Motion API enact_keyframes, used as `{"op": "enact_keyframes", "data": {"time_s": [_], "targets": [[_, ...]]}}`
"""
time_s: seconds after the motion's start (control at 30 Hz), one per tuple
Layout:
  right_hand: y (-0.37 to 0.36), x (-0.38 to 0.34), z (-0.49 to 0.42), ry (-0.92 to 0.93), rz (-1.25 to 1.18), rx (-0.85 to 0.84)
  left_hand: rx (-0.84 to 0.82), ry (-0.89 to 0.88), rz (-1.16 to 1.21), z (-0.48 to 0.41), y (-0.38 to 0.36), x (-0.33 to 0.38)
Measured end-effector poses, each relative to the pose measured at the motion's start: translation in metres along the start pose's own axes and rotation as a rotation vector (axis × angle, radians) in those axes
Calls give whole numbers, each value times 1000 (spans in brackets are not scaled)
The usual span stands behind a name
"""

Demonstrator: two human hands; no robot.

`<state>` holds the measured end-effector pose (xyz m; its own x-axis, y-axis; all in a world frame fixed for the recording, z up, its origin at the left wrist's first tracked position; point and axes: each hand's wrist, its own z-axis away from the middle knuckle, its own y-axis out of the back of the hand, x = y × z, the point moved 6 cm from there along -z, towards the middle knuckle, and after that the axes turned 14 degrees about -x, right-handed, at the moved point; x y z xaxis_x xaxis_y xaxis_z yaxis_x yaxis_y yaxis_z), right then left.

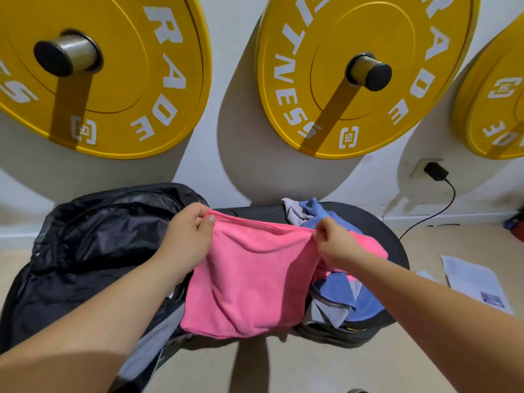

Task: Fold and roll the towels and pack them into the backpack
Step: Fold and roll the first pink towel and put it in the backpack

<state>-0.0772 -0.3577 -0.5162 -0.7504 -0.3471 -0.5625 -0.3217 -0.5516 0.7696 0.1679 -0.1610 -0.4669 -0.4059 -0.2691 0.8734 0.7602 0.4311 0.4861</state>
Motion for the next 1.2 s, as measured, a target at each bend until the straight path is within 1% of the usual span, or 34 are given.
{"op": "enact_keyframes", "data": {"time_s": [0.13, 0.17, 0.2, 0.3, 0.47, 0.57, 0.67, 0.73, 0.77, 0.87, 0.9, 0.93, 1.03, 1.13, 1.2], "targets": [[-39, 26, -28, 10, 229, -181, -69, 83, -96, -12, -26, -28], [-49, 34, -31, 12, 309, -200, -82, 108, -119, -14, -31, -35], [-53, 41, -35, 14, 366, -187, -90, 128, -140, -16, -35, -41], [-38, 51, -43, 8, 302, -63, -88, 162, -171, -23, -46, -50], [-1, 75, -48, -14, 257, 111, -67, 115, -138, -32, -63, -38], [16, 82, -52, -21, 204, 123, -98, 84, -101, -32, -75, -20], [25, 65, -48, -14, 224, 155, -120, 200, 36, -32, -80, -20], [29, 45, -45, 24, 141, 188, -99, 272, 121, -31, -74, -24], [31, 34, -43, 50, 45, 196, -77, 279, 137, -31, -67, -23], [32, 3, -43, 110, -391, 130, -46, 222, 79, -24, -44, -10], [31, -6, -42, 116, -510, 95, -49, 194, 48, -20, -36, -6], [33, -13, -40, 123, -564, 59, -53, 172, 14, -17, -28, -3], [40, -33, -23, 181, -523, -79, -73, 137, -49, -3, -1, -1], [48, -43, -5, 246, -603, -244, -59, 107, -84, 15, 25, 2], [53, -45, 6, 263, -641, -317, -53, 92, -63, 25, 37, 6]]}}
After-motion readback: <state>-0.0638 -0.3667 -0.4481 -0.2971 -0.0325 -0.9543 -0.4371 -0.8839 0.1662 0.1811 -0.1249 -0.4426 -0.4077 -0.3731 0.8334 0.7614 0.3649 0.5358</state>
